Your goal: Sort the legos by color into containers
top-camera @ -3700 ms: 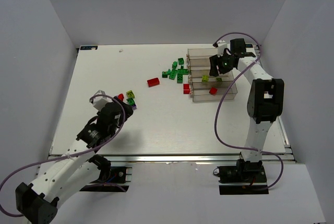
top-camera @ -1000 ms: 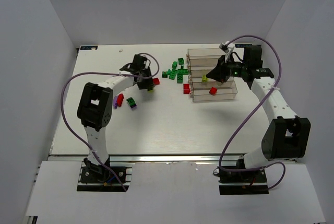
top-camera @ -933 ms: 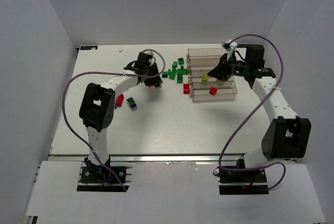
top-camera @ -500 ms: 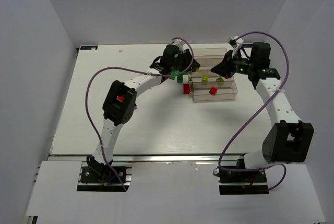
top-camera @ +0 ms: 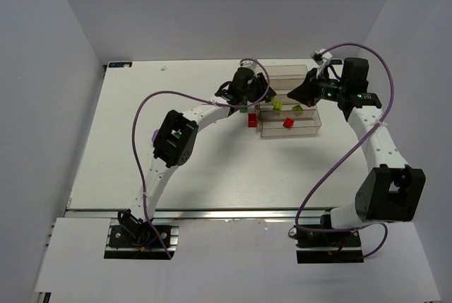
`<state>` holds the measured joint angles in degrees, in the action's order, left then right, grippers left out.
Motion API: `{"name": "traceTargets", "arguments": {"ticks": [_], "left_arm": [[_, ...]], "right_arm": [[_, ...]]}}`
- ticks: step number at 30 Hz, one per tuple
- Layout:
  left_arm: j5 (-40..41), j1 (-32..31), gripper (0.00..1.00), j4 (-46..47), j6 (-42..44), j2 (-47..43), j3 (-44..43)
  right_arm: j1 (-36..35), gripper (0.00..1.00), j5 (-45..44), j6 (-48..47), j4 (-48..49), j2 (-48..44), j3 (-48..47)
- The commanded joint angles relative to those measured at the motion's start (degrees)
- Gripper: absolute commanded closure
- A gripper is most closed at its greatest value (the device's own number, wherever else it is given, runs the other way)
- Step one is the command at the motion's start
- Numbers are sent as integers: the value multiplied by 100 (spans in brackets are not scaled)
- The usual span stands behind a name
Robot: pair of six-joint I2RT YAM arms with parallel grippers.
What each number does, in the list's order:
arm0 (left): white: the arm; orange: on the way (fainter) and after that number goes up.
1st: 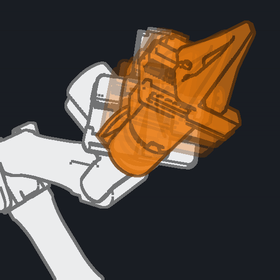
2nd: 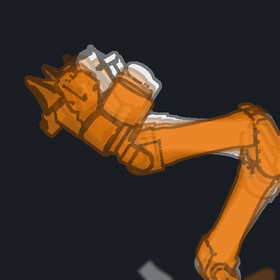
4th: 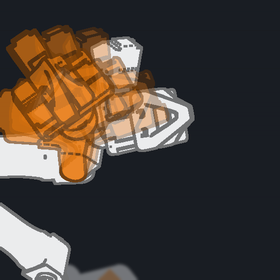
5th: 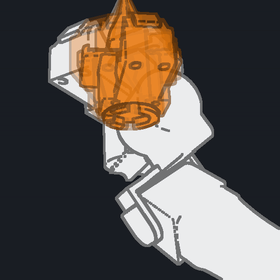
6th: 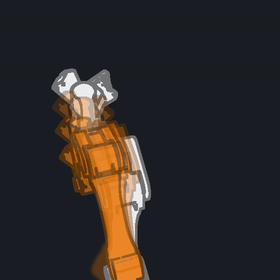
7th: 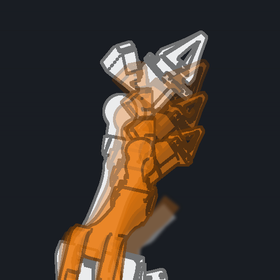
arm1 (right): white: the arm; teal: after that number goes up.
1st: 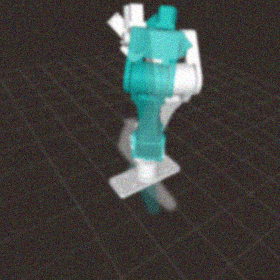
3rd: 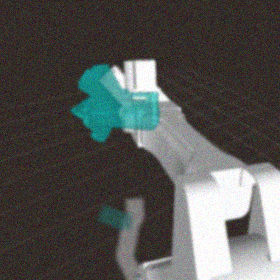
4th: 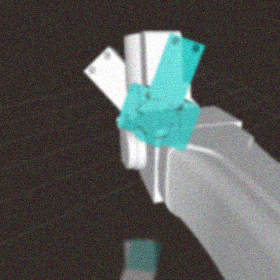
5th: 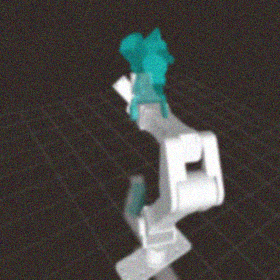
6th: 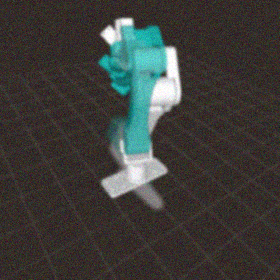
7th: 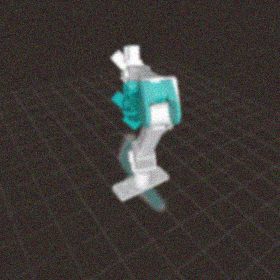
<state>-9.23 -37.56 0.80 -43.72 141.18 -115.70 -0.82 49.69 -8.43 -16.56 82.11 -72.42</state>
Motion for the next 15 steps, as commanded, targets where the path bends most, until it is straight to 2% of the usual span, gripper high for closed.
{"name": "traceTargets", "arguments": {"ticks": [1,3,10,13,15], "left_arm": [[255,-67,53,-45,83,-162,-260],[273,-76,45,-219,110,-144,-330],[308,-129,38,-343,171,-179,-638],[378,-120,40,-580,364,-327,-787],[624,-111,43,-765,644,-573,-587]], "right_arm": [[20,96,137,-115,-32,-160,-26],[12,87,137,-159,-76,-151,18],[20,66,137,-282,-208,-142,44],[20,62,225,-335,-278,-133,-35],[20,54,443,-536,-452,-116,-79]]}}
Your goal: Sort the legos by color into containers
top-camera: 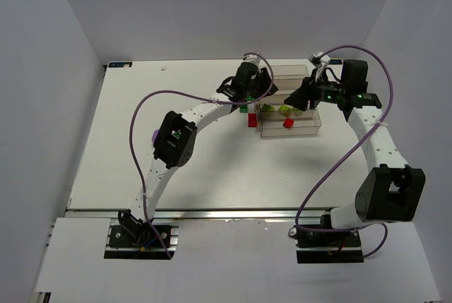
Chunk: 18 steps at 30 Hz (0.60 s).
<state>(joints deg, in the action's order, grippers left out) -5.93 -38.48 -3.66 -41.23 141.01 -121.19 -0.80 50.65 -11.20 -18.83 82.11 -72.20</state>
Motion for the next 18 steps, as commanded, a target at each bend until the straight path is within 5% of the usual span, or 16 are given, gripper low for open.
{"name": "traceTargets", "arguments": {"ticks": [1,4,5,8,10,14,15,18], "left_arm": [[399,-2,51,-354,484,-940,137],[795,200,74,-311,616,-2054,1362],[856,270,88,-241,608,-2399,1761],[1032,560,95,-30,634,-3837,3571],[1156,815,89,-108,617,-4535,4737],[1427,1123,57,-608,538,-6039,6076],[1646,1158,46,-853,529,-6572,6272],[2025,1194,35,-1267,397,-7513,6870]], "right_arm": [[18,47,523,-399,-313,-98,-136],[-17,40,1235,-1268,-963,16,-241],[-87,40,1202,-1714,-1139,51,-285],[-604,42,579,-2218,-1728,244,-539],[-1201,42,-246,-2553,-2026,472,-680],[-2264,39,-1776,-2642,-1958,998,-1075],[-2354,33,-2152,-2650,-1975,1122,-1216],[-2627,19,-2769,-2685,-2220,1719,-1916]]}}
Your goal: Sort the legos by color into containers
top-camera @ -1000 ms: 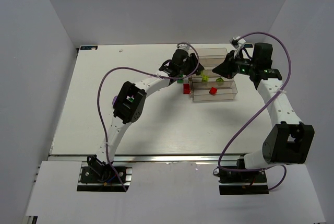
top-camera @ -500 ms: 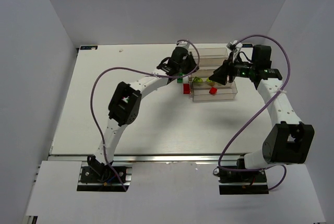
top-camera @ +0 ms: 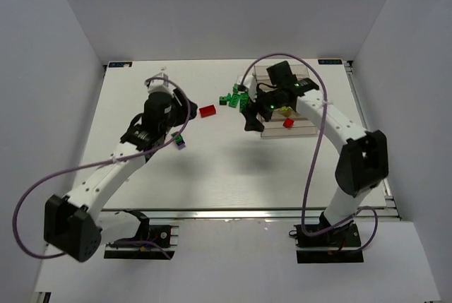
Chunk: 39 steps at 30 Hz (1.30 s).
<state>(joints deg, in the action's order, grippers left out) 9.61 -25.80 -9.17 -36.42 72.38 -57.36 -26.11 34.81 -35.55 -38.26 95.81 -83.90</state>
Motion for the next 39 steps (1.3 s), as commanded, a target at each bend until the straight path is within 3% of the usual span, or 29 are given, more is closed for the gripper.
{"name": "traceTargets", "arguments": {"ticks": [1,7,11,16,20,24,39], "left_arm": [[690,-74,34,-953,-136,-872,611],[1078,-57,31,-1420,-742,-2445,1543],[1227,-57,31,-1570,-1042,-3018,1904],[1324,-57,31,-1860,-1060,-3186,1904],[1342,-57,31,-1896,-1103,-3291,1931],[1342,-57,31,-1913,-1139,-3344,1974],[1289,-57,31,-2010,-1332,-3459,2045]], "right_arm": [[-140,11,-1335,-338,-365,516,-934],[-509,11,-2881,-225,-762,1694,-2111],[-676,13,-3304,-373,-1043,2248,-2543],[-790,20,-3595,-996,-1200,2442,-2588],[-826,16,-3708,-1814,-1683,2801,-2824],[-826,14,-3920,-2253,-1509,3005,-2816],[-835,18,-4149,-2720,-1272,3620,-2948]]}}
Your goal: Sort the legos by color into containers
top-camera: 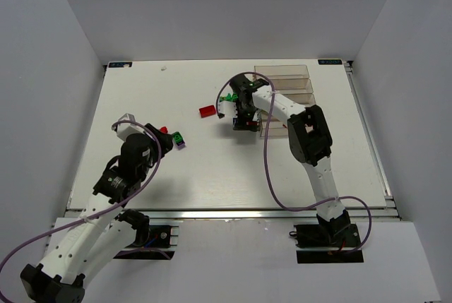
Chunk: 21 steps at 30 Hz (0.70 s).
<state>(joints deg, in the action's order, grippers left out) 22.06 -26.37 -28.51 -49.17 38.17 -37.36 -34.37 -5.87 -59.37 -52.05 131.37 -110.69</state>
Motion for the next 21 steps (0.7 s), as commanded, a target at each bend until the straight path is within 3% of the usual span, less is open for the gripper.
{"name": "traceTargets", "arguments": {"ticks": [1,6,16,21], "left_arm": [[52,0,31,-93,-58,-38,36],[61,0,31,-102,-67,-38,27],[79,0,31,-76,-58,6,1],[61,0,31,-76,-58,50,-8]], "right_arm": [[-17,18,-81,-347,125,90,-268],[-8,22,-46,-417,134,187,-268],[-114,40,463,-514,-270,161,-225],[-281,42,824,-452,-262,-50,56]]}}
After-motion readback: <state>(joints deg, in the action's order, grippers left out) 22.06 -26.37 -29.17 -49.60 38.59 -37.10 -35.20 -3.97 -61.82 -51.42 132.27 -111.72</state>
